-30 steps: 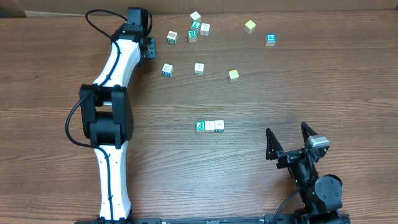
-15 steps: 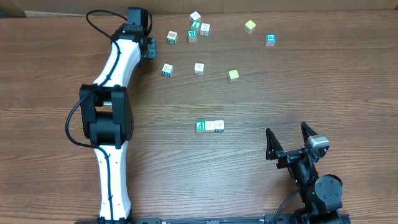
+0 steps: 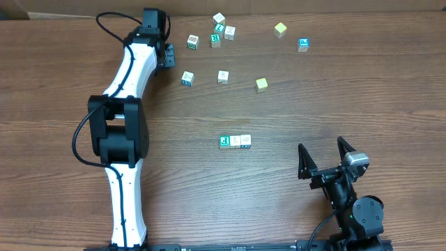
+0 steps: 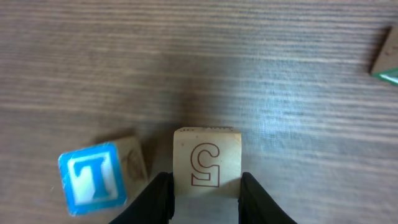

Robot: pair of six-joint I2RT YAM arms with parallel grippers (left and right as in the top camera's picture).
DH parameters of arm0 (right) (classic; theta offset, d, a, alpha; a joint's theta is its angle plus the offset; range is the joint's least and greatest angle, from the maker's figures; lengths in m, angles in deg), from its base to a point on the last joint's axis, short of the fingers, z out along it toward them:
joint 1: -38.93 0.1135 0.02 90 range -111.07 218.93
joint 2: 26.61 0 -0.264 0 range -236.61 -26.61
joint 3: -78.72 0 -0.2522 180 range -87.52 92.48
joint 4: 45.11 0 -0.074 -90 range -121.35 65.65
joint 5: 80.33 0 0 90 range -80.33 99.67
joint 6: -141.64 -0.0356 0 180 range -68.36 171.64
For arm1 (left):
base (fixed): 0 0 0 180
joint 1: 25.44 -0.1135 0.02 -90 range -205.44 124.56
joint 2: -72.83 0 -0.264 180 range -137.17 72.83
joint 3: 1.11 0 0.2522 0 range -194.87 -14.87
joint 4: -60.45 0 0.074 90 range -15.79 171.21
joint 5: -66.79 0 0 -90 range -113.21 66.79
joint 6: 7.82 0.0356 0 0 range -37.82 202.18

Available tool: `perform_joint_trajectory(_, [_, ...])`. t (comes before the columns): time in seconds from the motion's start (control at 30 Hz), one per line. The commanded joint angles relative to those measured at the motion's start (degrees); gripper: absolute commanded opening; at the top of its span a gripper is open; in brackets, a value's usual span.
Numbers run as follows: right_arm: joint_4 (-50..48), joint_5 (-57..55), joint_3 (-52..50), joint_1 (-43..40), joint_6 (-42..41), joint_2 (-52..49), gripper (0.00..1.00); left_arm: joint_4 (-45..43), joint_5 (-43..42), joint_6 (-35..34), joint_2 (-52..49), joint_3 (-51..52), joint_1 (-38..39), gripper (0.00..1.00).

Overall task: Form a horizontal line
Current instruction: 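Lift the '5' block and carry it toward the row's left end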

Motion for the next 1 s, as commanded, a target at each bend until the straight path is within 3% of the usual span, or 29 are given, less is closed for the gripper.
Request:
perform_joint_trajectory(0.0, [-0.3,-0.1,-0.5,0.3,0.2,0.6,1.00,2.1,-0.5,-3.7,8.1,-0.3,-0.1,0.25])
perform_joint_trajectory(0.33, [-0.3,-0.1,-0.5,0.3,0.2,0.6,1.00,14.4,-11.6,-7.7,20.2,-0.3,0.1,0.26])
perform_joint_trajectory(0.97, [-0.3,-0.1,-0.5,0.3,0.2,0.6,1.00,42.4,-15.7,-9.2,25.2,0.0,4.0,0.24])
